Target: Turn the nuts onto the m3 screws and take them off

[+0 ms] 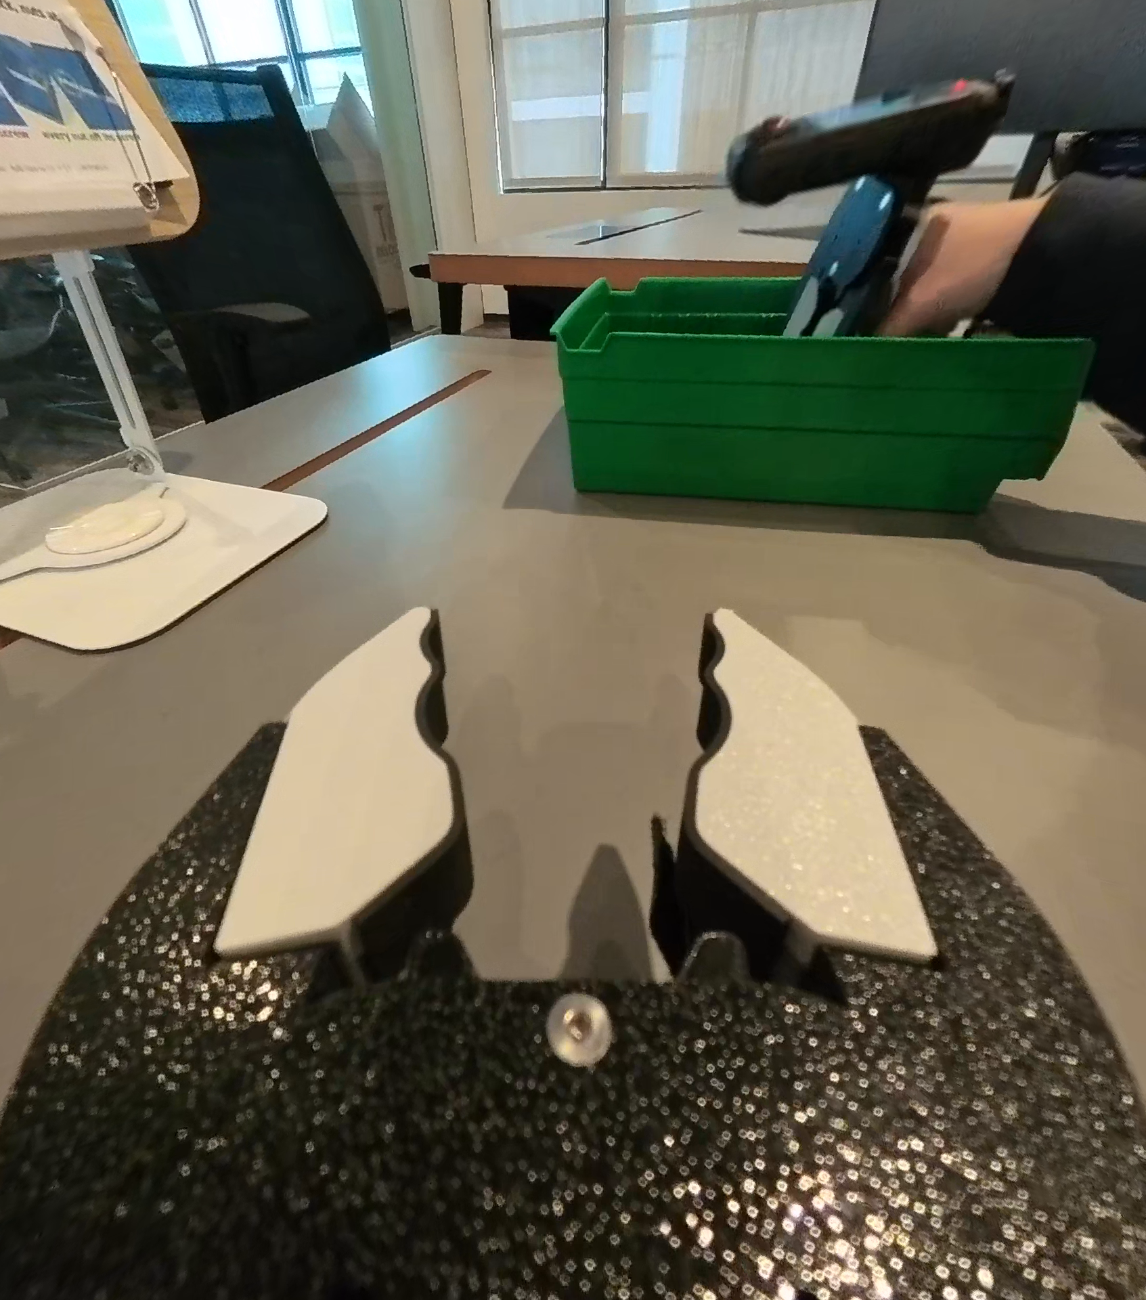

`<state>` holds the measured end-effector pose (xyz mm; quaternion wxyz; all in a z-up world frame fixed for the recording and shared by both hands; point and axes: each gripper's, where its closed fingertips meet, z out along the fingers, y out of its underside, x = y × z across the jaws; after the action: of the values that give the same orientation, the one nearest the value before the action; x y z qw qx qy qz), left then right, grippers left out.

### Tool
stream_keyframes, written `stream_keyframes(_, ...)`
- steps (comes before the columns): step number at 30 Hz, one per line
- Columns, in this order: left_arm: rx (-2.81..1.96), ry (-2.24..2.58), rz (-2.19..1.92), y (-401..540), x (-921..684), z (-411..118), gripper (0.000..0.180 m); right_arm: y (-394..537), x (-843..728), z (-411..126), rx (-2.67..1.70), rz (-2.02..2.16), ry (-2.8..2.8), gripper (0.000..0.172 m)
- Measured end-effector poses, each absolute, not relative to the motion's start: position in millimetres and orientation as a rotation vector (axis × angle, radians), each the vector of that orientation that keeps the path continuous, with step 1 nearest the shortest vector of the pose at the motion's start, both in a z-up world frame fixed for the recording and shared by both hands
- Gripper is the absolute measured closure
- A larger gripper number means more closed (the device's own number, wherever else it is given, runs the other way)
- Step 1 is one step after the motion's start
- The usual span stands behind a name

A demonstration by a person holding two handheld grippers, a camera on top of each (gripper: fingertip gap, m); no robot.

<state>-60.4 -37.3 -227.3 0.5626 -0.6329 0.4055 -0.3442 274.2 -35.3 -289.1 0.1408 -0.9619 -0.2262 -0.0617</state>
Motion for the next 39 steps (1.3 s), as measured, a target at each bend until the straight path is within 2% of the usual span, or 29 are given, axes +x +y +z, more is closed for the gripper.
stream_keyframes(1,-1.492,0.954,-0.809,-37.2,-60.4,-227.4,0.111,-34.4,275.0,-277.9,-2.748,-0.194,-0.628,0.147)
stream_keyframes(4,-1.499,0.955,-0.812,-37.0,-60.3,-228.2,0.114,-26.4,257.9,-227.0,-2.550,-0.162,-0.575,0.146)
stream_keyframes(8,-1.531,0.975,-0.850,-40.2,-58.5,-232.1,0.134,-22.8,180.6,-140.0,-2.138,0.083,-0.584,0.151)
stream_keyframes(11,-1.544,0.963,-0.857,-39.2,-59.5,-232.4,0.139,-28.6,121.6,-115.1,-1.943,0.169,-0.670,0.153)
stream_keyframes(14,-1.552,0.953,-0.858,-38.3,-60.3,-232.6,0.141,-33.7,58.0,-125.5,-1.787,0.305,-0.771,0.158)
stream_keyframes(18,-1.561,0.944,-0.847,-37.0,-60.9,-233.3,0.143,-26.0,1.1,-166.4,-1.665,0.395,-0.797,0.162)
stream_keyframes(24,-1.567,0.925,-0.829,-34.4,-62.3,-233.2,0.144,-19.9,-32.0,-222.9,-1.679,0.532,-0.737,0.166)
stream_keyframes(31,-1.566,0.918,-0.838,-33.7,-62.9,-232.5,0.147,-25.8,-33.4,-227.6,-1.560,0.529,-0.726,0.168)
stream_keyframes(39,-1.516,0.883,-0.896,-38.2,-67.7,-223.6,0.161,-30.5,-29.5,-217.7,-1.467,0.458,-0.706,0.172)
